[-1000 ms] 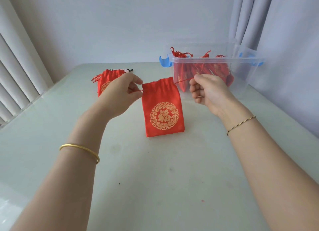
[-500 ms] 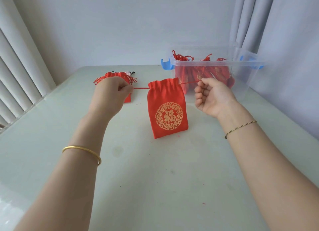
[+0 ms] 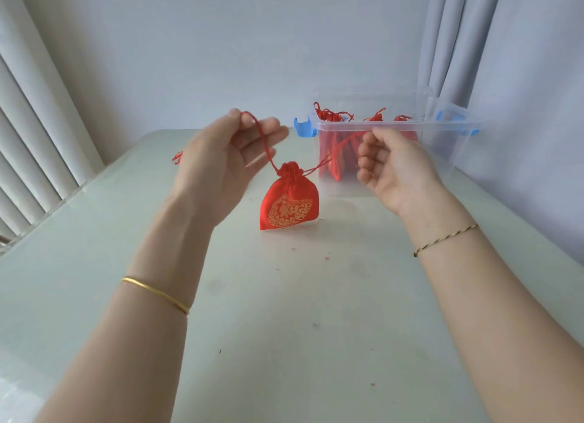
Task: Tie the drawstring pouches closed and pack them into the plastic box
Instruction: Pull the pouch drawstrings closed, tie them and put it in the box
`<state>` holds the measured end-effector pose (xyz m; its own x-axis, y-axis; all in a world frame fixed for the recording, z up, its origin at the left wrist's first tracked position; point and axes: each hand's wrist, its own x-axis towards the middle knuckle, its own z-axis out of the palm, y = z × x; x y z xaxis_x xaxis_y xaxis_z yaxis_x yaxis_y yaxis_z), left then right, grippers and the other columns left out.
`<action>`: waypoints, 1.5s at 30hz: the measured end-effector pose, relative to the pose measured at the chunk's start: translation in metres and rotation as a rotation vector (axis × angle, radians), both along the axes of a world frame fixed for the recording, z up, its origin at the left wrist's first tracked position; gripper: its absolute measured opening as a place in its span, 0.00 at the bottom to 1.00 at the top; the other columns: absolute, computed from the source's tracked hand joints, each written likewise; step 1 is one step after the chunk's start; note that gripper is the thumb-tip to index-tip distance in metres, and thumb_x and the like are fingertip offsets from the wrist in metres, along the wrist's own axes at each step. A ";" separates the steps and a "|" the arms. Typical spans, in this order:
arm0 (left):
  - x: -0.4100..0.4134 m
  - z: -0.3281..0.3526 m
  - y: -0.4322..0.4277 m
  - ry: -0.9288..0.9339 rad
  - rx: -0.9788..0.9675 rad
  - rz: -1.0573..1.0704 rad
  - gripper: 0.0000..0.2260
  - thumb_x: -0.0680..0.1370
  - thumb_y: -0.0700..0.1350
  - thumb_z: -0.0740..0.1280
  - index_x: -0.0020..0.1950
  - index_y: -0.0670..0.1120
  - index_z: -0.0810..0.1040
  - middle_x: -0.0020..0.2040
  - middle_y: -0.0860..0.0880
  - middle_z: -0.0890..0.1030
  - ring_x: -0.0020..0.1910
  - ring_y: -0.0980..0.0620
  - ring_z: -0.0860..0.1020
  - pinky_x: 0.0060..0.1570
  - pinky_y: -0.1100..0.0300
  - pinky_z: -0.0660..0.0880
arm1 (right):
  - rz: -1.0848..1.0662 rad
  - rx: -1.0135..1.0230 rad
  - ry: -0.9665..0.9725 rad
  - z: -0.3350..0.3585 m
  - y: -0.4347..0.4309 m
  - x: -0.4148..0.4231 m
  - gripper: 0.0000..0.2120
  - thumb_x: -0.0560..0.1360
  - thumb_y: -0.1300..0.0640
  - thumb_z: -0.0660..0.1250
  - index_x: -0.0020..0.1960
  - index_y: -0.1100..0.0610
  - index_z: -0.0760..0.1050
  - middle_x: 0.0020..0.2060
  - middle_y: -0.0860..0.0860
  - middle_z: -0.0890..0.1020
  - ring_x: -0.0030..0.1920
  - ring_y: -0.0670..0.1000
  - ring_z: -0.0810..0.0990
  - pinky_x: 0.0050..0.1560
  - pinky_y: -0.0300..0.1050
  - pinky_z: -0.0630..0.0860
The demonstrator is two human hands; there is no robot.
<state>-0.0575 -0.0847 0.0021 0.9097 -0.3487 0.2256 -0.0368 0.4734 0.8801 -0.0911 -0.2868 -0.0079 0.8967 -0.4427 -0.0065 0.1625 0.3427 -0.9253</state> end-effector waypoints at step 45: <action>-0.014 -0.018 -0.025 -0.978 0.734 0.531 0.14 0.72 0.34 0.65 0.55 0.46 0.79 0.40 0.58 0.77 0.44 0.52 0.75 0.46 0.51 0.75 | 0.643 -0.375 -0.034 -0.007 0.035 -0.009 0.11 0.79 0.60 0.56 0.44 0.57 0.76 0.33 0.49 0.81 0.35 0.49 0.79 0.40 0.42 0.74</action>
